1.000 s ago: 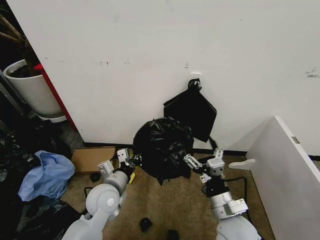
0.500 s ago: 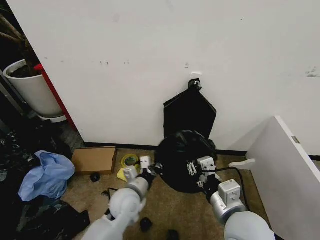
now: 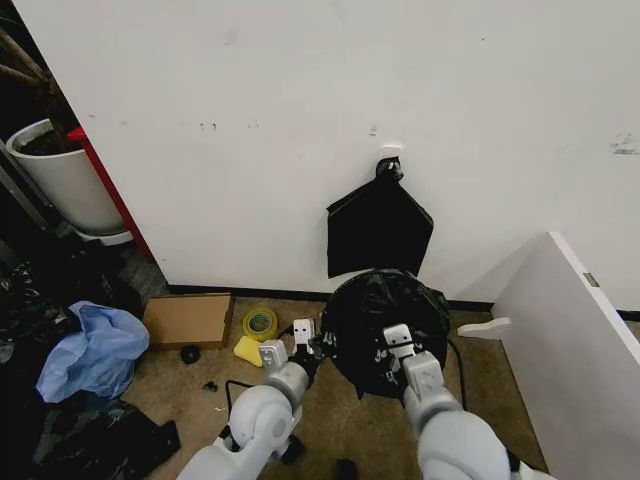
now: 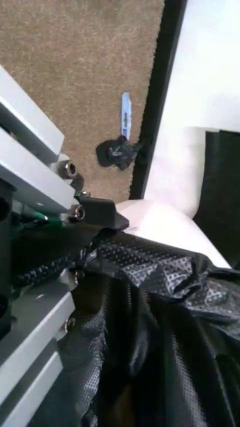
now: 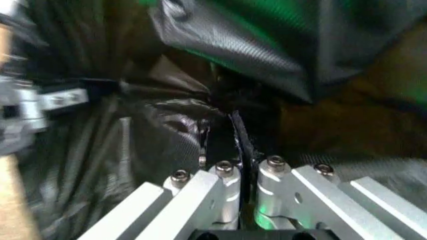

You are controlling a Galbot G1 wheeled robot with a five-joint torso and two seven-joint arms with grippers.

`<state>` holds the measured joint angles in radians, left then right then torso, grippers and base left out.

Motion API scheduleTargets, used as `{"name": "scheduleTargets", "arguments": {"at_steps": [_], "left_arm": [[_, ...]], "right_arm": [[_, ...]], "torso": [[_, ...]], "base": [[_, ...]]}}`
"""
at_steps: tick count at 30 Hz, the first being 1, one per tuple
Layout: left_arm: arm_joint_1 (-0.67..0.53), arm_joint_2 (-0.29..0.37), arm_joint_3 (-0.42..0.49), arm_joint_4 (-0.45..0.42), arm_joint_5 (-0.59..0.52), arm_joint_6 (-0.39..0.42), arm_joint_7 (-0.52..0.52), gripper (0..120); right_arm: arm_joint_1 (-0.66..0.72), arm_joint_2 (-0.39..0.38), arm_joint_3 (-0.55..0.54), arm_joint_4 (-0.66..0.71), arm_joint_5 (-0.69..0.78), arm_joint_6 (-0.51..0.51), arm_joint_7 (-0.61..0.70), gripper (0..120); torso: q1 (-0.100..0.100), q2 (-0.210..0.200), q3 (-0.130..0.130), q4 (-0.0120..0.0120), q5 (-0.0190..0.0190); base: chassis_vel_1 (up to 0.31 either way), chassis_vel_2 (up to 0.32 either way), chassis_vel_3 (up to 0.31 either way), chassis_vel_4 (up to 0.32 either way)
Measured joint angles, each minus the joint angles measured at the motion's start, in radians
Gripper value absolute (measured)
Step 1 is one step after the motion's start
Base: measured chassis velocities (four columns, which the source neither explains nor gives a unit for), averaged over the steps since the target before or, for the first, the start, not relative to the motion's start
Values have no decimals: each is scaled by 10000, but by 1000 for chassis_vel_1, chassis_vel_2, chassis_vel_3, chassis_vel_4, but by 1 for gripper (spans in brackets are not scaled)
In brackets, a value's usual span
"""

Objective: Place the garbage bag over the trash bin.

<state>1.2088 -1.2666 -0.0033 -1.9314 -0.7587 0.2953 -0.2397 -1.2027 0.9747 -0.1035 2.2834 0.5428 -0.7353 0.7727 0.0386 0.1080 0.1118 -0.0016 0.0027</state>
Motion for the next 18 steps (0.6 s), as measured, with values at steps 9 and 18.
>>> {"name": "scheduleTargets", "arguments": {"at_steps": [9, 18], "left_arm": [[30, 30, 132, -87, 228, -62, 13, 0], [99, -36, 254, -158, 315, -82, 19, 0]], "right_arm": [[129, -99, -168, -646, -217, -27, 71, 0], [956, 5, -210, -1852, -386, 15, 146, 0]], "torso": [[0, 0, 0, -3, -1], [0, 0, 0, -3, 0]], "base": [[0, 0, 0, 0], [0, 0, 0, 0]]}}
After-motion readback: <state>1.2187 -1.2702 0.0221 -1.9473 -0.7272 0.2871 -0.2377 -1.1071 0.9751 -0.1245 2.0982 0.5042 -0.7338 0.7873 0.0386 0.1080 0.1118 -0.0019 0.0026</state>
